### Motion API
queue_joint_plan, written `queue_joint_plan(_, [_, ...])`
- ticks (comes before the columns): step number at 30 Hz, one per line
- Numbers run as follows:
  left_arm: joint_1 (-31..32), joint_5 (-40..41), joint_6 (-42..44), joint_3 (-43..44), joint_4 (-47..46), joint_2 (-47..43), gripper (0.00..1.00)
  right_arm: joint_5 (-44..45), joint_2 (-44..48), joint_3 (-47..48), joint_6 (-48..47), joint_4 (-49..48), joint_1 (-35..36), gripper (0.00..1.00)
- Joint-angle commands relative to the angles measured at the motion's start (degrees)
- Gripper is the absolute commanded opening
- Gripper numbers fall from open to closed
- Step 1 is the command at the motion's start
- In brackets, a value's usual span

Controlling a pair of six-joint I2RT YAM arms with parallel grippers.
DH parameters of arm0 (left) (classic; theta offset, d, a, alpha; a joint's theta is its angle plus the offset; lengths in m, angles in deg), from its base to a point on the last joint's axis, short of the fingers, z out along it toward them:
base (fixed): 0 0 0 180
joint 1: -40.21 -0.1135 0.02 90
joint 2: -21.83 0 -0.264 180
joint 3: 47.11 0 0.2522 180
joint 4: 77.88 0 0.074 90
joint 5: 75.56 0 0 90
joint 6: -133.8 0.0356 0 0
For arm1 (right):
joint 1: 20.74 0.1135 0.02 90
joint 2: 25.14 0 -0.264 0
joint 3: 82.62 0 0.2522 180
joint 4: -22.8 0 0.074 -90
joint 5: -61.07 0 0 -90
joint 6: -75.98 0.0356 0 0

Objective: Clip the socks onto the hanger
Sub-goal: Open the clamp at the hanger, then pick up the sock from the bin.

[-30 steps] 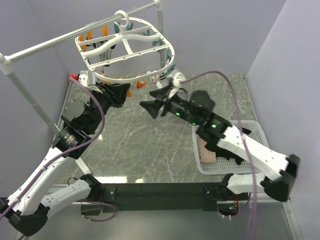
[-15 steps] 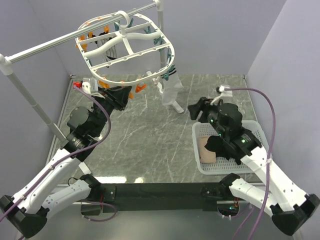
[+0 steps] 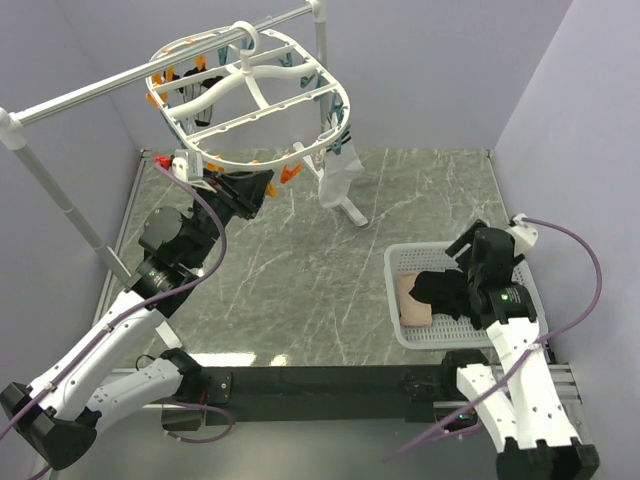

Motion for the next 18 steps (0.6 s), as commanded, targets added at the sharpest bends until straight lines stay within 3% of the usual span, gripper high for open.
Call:
queue_joint_plan(1, [0.2, -3.1, -1.6, 3.3, -0.8, 0.0, 0.19, 3.5, -1.1, -1.5, 2.5, 0.5, -6.4, 0.8])
queue_joint_plan(7, [0.2, -3.8, -2.0, 3.1, -0.5, -0.1, 0.2, 6.0, -1.1, -8.0, 1.3, -6.9, -14.3, 0.76])
queue_joint_plan(10, [0.2, -4.5, -2.7, 2.8, -0.8, -0.3, 0.2, 1.9, -0.2, -13.6, -0.4, -16.3, -17.7, 0.69])
queue_joint_plan(18, [0.2, -4.5, -2.9, 2.0, -1.1, -0.8, 0.2, -7.0, -9.4, -13.9, 2.4, -24.8, -29.8, 0.62])
